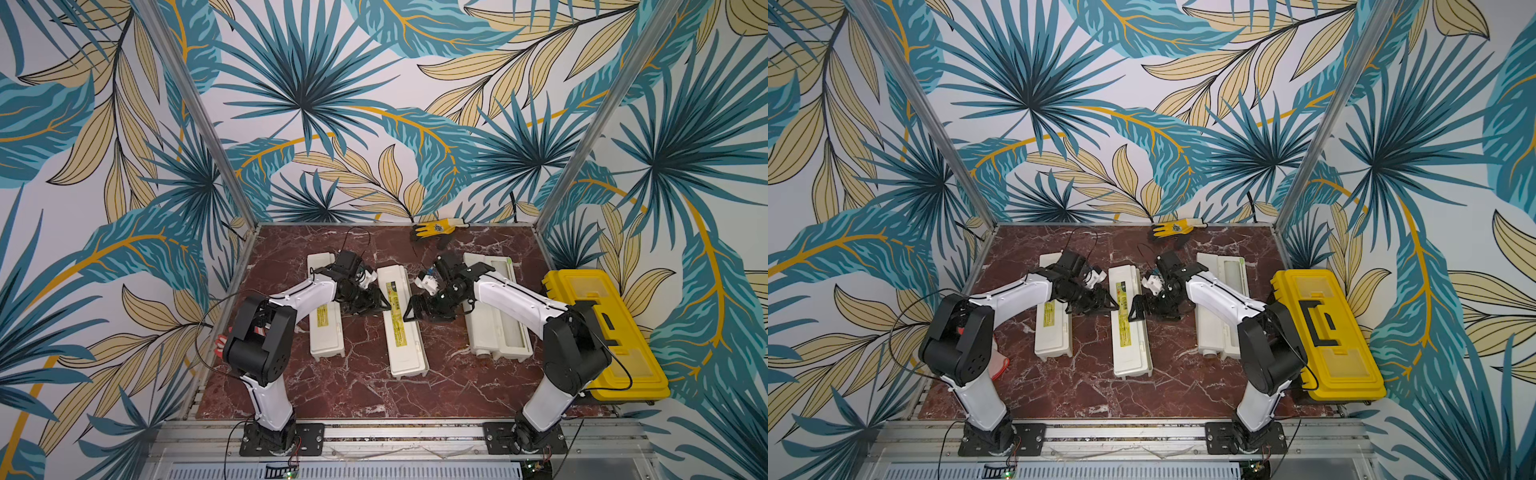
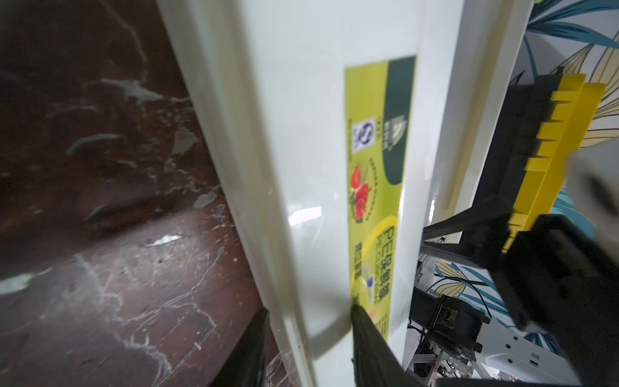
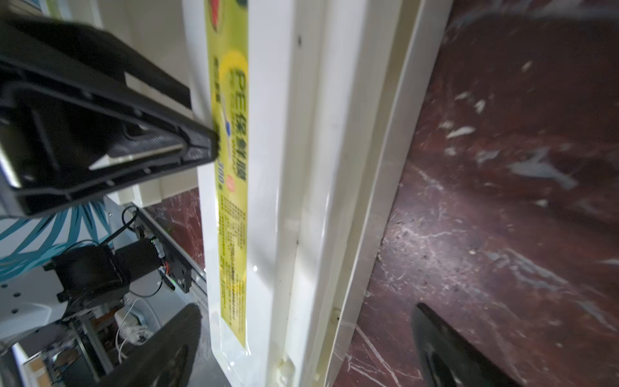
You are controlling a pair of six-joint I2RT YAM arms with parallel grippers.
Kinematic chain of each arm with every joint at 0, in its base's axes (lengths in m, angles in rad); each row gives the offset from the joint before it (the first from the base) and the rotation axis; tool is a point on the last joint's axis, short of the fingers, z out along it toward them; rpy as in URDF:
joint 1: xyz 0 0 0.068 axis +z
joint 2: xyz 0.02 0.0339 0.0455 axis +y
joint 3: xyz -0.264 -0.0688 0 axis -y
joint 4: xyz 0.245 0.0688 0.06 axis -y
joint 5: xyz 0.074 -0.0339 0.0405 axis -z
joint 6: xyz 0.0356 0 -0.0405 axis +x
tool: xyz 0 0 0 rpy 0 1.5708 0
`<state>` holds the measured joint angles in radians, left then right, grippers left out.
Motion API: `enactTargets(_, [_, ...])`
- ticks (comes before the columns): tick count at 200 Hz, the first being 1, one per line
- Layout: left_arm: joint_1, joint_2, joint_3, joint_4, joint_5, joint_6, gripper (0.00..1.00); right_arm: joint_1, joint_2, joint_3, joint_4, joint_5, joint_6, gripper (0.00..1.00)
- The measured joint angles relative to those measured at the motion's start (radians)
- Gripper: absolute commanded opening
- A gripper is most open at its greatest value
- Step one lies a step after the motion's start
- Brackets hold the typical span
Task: Put plastic wrap rolls into dispensers
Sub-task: Adjust the plastic wrap cutting box at the center of the board.
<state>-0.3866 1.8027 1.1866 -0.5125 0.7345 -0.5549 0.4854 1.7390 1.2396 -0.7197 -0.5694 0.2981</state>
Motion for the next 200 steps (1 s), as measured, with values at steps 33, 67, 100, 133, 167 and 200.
enactTargets(33, [-0.019, 0.023, -0.001, 0.055, 0.051, -0.029, 0.29, -0.002, 0.0, -0.091, 0.068, -0.109, 0.002, 0.9])
enactTargets(67, [-0.025, 0.029, -0.027, 0.124, 0.084, -0.071, 0.27, -0.026, -0.001, -0.15, 0.111, -0.162, 0.011, 0.85])
enactTargets(100, [-0.022, 0.028, -0.051, 0.177, 0.111, -0.107, 0.26, -0.045, -0.013, -0.207, 0.163, -0.201, 0.02, 0.83])
enactTargets(133, [-0.025, 0.028, -0.055, 0.193, 0.116, -0.126, 0.25, -0.069, -0.028, -0.256, 0.225, -0.242, 0.05, 0.78])
enactTargets(167, [-0.036, 0.028, -0.055, 0.196, 0.117, -0.135, 0.22, -0.094, -0.031, -0.27, 0.233, -0.276, 0.065, 0.72])
enactTargets(200, [-0.043, 0.025, -0.055, 0.2, 0.122, -0.135, 0.21, -0.116, -0.039, -0.287, 0.243, -0.306, 0.071, 0.62])
